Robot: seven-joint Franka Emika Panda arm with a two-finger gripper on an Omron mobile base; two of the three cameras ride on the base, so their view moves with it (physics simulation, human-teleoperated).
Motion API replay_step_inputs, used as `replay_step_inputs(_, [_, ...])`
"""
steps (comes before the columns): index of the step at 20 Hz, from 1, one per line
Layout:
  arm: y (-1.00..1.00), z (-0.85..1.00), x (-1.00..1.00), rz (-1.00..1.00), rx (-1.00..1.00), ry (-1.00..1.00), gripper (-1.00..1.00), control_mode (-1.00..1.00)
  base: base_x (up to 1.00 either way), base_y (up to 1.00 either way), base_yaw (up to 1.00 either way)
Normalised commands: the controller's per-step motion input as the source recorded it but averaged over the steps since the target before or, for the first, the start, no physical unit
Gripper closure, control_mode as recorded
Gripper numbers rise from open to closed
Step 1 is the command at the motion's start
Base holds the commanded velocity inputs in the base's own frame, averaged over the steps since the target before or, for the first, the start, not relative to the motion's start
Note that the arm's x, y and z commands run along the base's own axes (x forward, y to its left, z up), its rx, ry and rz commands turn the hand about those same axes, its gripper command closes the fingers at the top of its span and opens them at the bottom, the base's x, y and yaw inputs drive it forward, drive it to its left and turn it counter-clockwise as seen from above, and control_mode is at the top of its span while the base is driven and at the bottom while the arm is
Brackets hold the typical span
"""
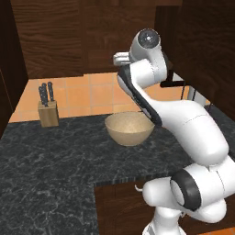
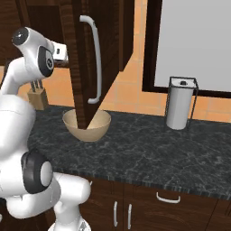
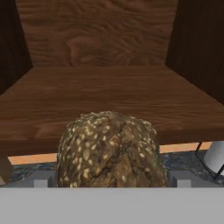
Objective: Open the cabinet, pick up the bread from the cabinet and place it in the basket. Then move the basket to the dining counter.
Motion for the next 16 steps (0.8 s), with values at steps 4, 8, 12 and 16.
replay_step_inputs(4, [0.00, -0.03, -1.00, -0.09, 0.14, 0.00, 1.00, -1.00, 0.00, 0.00, 0.00])
replay_step_inputs(8, [0.00, -0.37, -0.85, -0.04, 0.10, 0.03, 1.00, -1.00, 0.00, 0.00, 0.00])
replay_step_inputs(12, [0.02, -0.59, -0.41, -0.01, 0.00, 0.11, 1.00, -1.00, 0.00, 0.00, 0.00])
replay_step_inputs(16, [-0.05, -0.61, 0.01, -0.01, 0.00, 0.30, 1.00, -1.00, 0.00, 0.00, 0.00])
